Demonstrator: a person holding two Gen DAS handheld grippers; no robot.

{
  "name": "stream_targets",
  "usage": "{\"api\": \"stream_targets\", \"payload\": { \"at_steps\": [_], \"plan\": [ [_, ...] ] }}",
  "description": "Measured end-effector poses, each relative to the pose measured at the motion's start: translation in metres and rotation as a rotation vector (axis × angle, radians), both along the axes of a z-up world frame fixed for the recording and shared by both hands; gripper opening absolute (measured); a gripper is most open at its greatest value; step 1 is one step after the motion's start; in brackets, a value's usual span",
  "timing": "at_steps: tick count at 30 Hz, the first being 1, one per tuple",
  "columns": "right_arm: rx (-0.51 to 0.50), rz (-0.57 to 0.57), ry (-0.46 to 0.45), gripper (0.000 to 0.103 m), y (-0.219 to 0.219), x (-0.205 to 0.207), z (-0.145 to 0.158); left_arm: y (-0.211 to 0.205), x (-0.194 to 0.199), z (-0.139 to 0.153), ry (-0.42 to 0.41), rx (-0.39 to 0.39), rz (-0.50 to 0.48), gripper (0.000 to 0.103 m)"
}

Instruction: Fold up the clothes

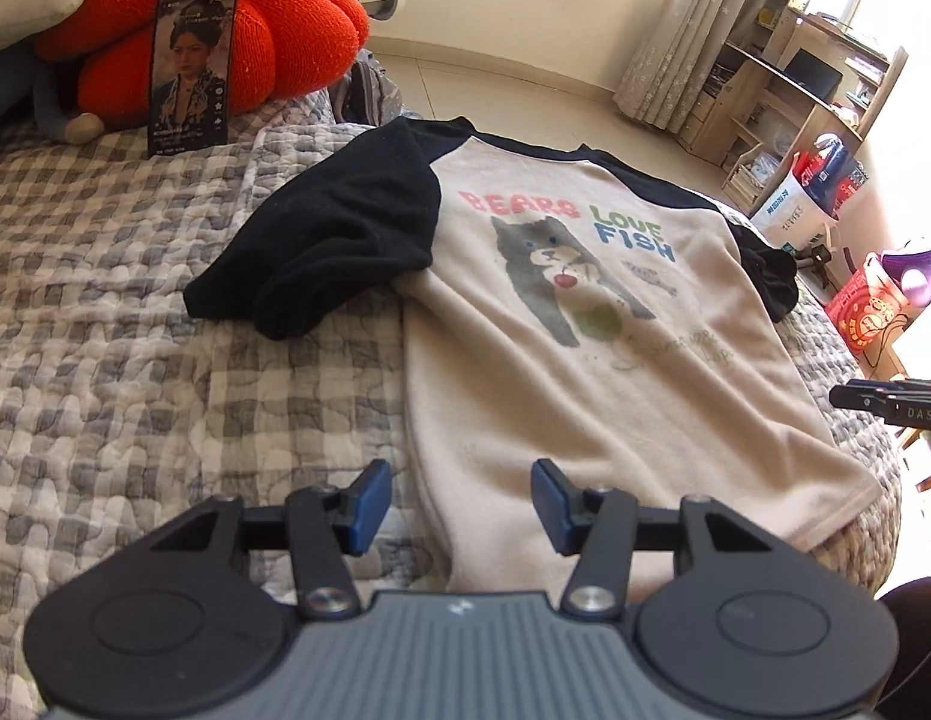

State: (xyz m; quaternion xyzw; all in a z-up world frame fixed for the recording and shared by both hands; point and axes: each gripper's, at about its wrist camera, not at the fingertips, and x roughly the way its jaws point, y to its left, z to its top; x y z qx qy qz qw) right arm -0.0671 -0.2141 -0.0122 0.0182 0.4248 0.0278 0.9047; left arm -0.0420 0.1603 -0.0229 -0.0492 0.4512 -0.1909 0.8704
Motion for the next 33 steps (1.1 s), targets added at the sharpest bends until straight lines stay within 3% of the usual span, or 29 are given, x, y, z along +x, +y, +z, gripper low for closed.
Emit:
{"api": "stream_targets", "payload": {
  "at_steps": [11,13,15,24,26,28,33],
  "plan": [
    [0.028,0.098,0.063,0.048,0.006,-0.067,0.005,0.015,-0.038,-0.012,0.034,-0.116,0.002,0.042],
    [0.038,0.098,0.089,0.048,0.009,-0.071,0.002,0.015,-0.040,-0.014,0.035,-0.123,-0.001,0.039],
    [0.045,0.096,0.111,0.048,0.013,-0.072,-0.001,0.014,-0.040,-0.016,0.044,-0.130,-0.003,0.027],
    [0.151,0.041,0.155,0.048,0.019,-0.054,-0.011,0.012,-0.044,-0.016,0.069,-0.173,-0.007,0.009],
    [0.162,0.027,0.167,0.041,0.020,-0.049,-0.015,0.012,-0.046,-0.013,0.061,-0.184,0.000,0.008],
    [0.117,0.024,0.150,0.007,0.024,-0.049,-0.013,0.015,-0.050,-0.006,0.042,-0.209,0.012,0.007],
    [-0.110,0.035,0.039,0.004,0.029,-0.062,0.007,0.023,-0.065,0.016,-0.004,-0.237,0.022,0.007]
  ]
}}
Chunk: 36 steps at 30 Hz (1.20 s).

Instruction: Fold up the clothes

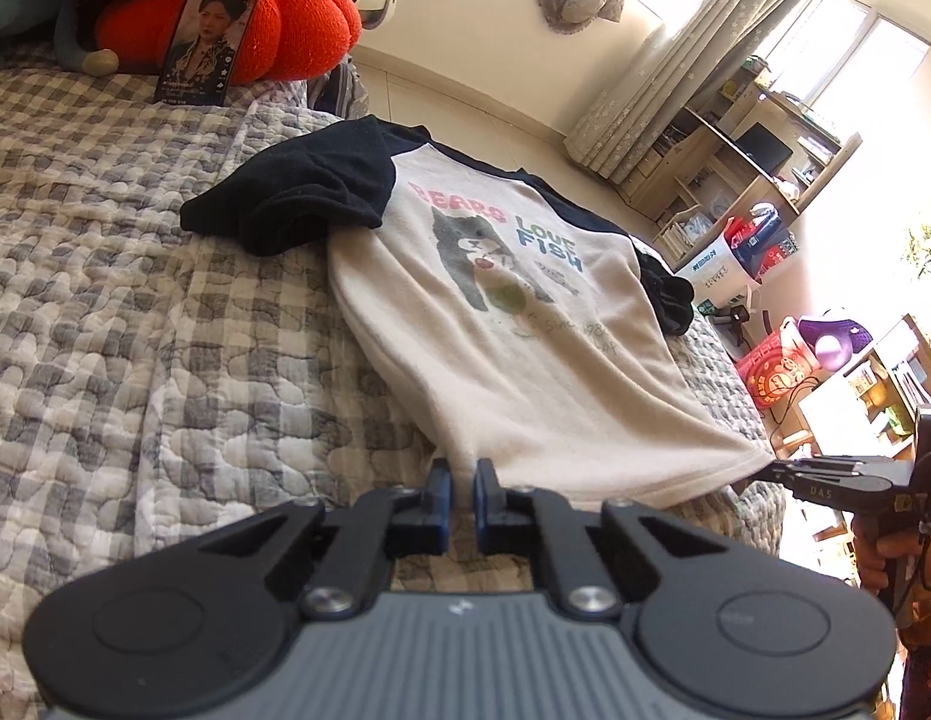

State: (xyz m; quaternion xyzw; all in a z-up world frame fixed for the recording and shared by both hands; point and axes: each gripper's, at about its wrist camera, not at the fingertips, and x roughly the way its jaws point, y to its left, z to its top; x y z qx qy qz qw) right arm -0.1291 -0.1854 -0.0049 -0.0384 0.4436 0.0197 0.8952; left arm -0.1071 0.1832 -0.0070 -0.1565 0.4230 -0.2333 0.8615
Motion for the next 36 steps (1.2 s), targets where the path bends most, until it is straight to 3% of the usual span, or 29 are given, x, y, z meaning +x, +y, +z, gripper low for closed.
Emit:
{"api": "stream_targets", "payload": {
  "at_steps": [7,10,15,19,23,25,26,27,28,36],
  "plan": [
    [-0.277,0.135,-0.152,0.004,0.010,-0.035,0.046,0.005,-0.024,0.023,-0.024,-0.012,-0.032,0.007],
    [-0.375,0.222,-0.147,0.004,0.020,-0.045,0.047,0.004,-0.031,0.020,-0.008,0.023,-0.063,0.007],
    [-0.438,0.368,-0.043,0.004,0.030,-0.053,0.024,0.004,-0.031,0.000,0.070,0.077,-0.084,0.007],
    [-0.419,0.393,0.016,0.004,0.030,-0.044,0.009,0.007,-0.023,-0.019,0.136,0.113,-0.072,0.007],
    [-0.339,0.380,0.060,0.006,0.025,-0.032,0.006,0.004,-0.018,-0.023,0.135,0.134,-0.093,0.009],
    [-0.291,0.385,0.065,0.020,0.025,-0.031,0.007,0.002,-0.017,-0.021,0.115,0.158,-0.097,0.017],
    [-0.273,0.381,0.066,0.026,0.023,-0.029,0.009,0.002,-0.016,-0.019,0.105,0.166,-0.103,0.028],
    [-0.259,0.376,0.063,0.044,0.021,-0.028,0.011,0.002,-0.014,-0.017,0.092,0.171,-0.107,0.039],
    [-0.252,0.373,0.053,0.057,0.020,-0.028,0.013,0.003,-0.012,-0.015,0.077,0.174,-0.104,0.044],
    [-0.166,0.278,0.024,0.058,-0.001,-0.004,0.026,0.012,0.027,-0.008,0.028,0.176,-0.013,0.061]
  ]
}}
